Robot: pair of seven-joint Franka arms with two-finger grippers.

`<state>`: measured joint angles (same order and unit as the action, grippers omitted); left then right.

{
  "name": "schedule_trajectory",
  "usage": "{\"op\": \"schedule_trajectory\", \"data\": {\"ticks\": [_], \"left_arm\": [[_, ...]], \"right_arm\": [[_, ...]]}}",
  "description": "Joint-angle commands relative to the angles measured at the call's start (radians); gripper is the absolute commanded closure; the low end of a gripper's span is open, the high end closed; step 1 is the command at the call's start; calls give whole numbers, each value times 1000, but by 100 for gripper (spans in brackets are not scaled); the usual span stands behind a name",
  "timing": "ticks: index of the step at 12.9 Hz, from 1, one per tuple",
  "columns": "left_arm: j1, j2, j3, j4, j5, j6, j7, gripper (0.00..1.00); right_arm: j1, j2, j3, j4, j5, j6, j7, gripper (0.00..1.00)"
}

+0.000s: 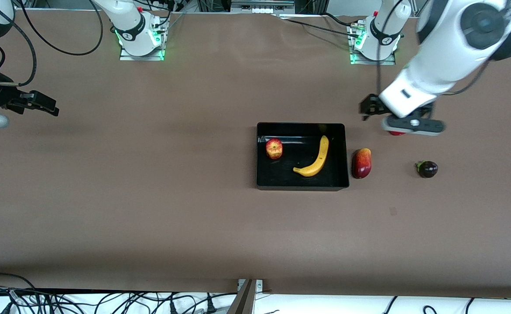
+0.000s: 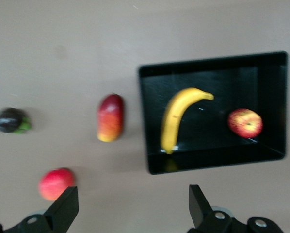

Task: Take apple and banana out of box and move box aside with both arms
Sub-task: 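Reach the left gripper into the black tray over the apple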

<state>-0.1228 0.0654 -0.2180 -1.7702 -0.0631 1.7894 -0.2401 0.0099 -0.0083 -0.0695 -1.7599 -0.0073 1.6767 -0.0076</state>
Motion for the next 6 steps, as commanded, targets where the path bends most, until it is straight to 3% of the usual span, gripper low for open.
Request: {"op": "schedule_trajectory", "data": {"ticks": [1,6], "left_arm": [[-20,51,-27,-11,-49,47,-39,0],[-127,171,-29,-20,-52,254,-68,0]], "right_arm": [[-16,-10,13,3,12,-12,6,0],[-16,-10,14,3,12,-12,6,0]]}}
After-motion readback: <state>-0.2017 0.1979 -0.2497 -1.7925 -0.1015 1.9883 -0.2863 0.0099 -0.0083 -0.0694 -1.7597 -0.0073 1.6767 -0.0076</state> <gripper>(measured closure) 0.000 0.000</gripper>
